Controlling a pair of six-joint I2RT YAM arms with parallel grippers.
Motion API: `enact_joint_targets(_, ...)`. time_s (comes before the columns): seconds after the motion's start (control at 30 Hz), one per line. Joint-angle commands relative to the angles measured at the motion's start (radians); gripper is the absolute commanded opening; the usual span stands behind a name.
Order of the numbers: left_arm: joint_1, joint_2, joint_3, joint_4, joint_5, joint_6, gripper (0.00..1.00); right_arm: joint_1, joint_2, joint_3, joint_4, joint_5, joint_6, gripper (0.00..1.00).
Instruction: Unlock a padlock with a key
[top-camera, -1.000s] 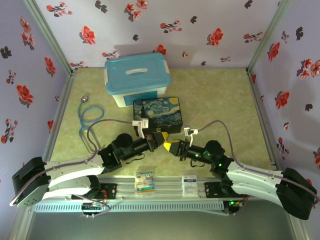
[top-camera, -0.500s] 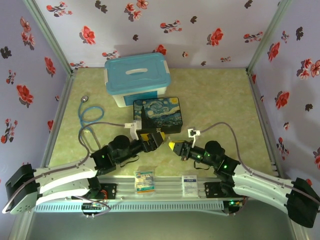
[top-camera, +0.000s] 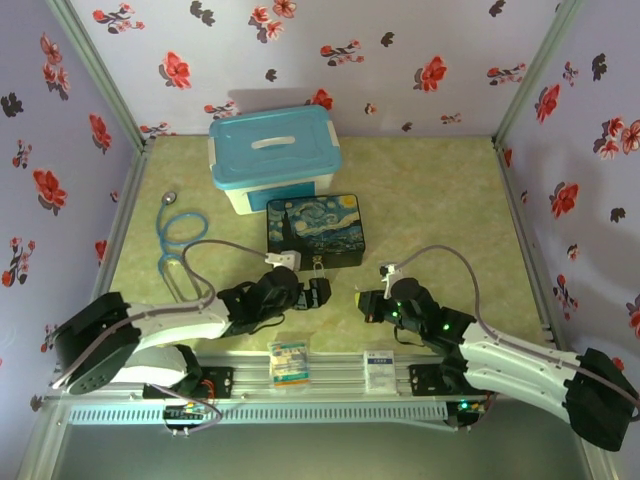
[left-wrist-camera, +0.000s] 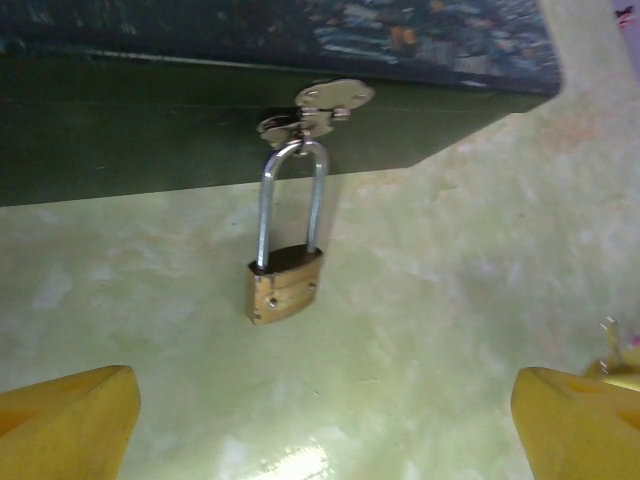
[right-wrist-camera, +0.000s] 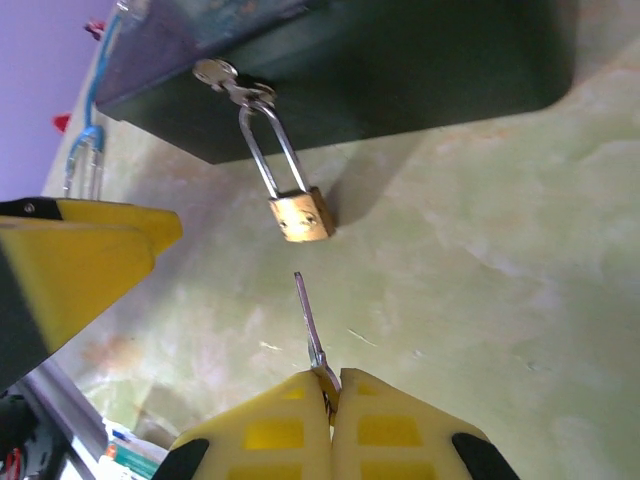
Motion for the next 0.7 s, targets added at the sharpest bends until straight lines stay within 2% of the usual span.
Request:
enact_joint_targets(0.0,0.034,0.069,0.017,0.103,0.028,0.035,0.92,-0.005,0.002,0.031,-0.033,0.032,0.005,0.00)
enact_joint_targets(0.2,0.040,0.186,0.104,0.085,0.022,0.107,0.83,-0.007,0.005,0.034,-0.050,0.035,0.002,0.00)
enact_joint_targets(0.37,0.042,0.257,0.119,0.136,0.025,0.105,0.76,-0.007,0.006,0.038,-0.058,0.040,0.001,0.00)
enact_joint_targets(0.67,0.042,0.336,0.147,0.132,0.019,0.086,0.66,-0.007,0.011,0.032,-0.059,0.042,0.000,0.00)
